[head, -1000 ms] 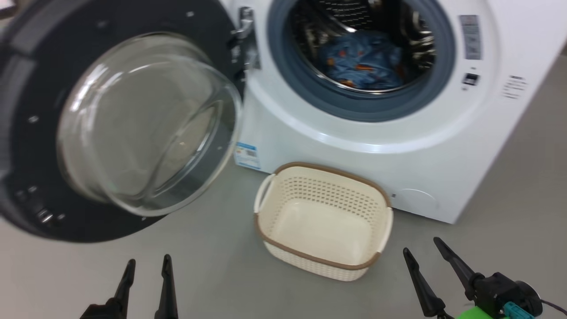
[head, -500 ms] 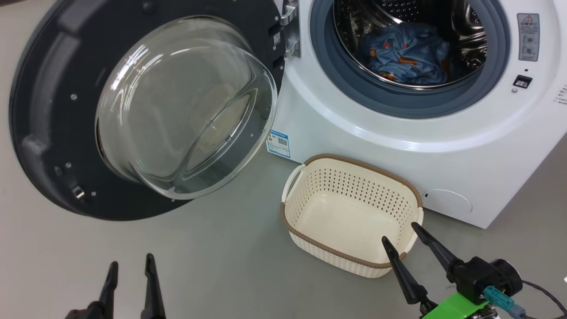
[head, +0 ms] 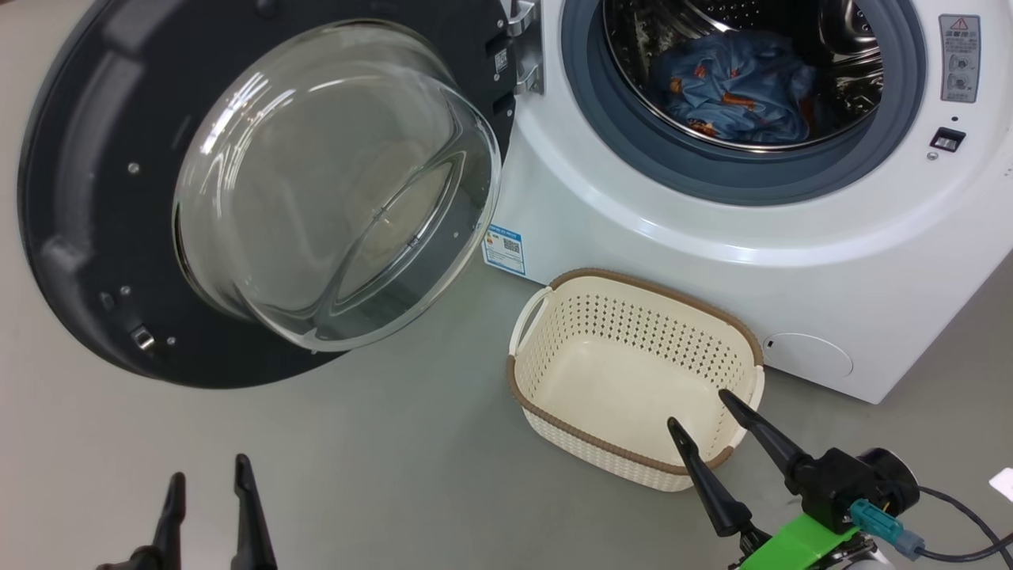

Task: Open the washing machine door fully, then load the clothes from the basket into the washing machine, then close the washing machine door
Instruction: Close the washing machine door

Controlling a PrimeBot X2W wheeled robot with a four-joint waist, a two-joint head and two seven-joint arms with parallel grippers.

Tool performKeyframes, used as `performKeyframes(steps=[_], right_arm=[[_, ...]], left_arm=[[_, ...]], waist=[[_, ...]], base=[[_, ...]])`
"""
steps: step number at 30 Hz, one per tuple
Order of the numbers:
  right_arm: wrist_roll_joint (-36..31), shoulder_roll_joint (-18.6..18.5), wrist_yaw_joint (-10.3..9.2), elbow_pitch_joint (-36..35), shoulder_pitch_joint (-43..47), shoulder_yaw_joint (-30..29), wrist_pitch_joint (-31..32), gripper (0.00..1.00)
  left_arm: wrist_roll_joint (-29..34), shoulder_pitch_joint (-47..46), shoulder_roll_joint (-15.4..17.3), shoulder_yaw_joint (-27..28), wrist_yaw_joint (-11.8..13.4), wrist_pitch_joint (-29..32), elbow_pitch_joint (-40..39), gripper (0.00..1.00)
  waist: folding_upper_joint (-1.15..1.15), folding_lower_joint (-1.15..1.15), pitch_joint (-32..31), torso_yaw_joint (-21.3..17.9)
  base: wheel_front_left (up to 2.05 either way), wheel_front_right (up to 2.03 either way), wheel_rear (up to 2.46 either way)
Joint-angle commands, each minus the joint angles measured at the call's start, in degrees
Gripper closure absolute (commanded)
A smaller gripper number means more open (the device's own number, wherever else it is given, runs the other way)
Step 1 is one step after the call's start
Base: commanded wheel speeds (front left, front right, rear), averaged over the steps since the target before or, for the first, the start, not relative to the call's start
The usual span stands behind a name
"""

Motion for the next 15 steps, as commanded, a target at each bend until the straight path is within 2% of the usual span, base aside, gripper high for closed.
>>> performKeyframes(steps=[1, 15], right_arm=[[0.73, -0.69, 0.09, -1.22, -1.9, 1.41, -0.27, 0.0], [2.09, -2.54, 0.09, -1.28, -2.74, 2.74, -0.27, 0.0]], left_arm=[[-0.52, -0.51, 0.63, 2.31, 0.51, -0.37, -1.87, 0.0], [-2.05, 1.02, 0.63, 2.36, 2.86, -0.37, -4.21, 0.0]], waist=[[0.0, 0.0, 0.1, 0.08], [0.0, 0.0, 0.22, 0.21]], base=[[0.0, 0.0, 0.0], [-0.1, -0.1, -0.1]])
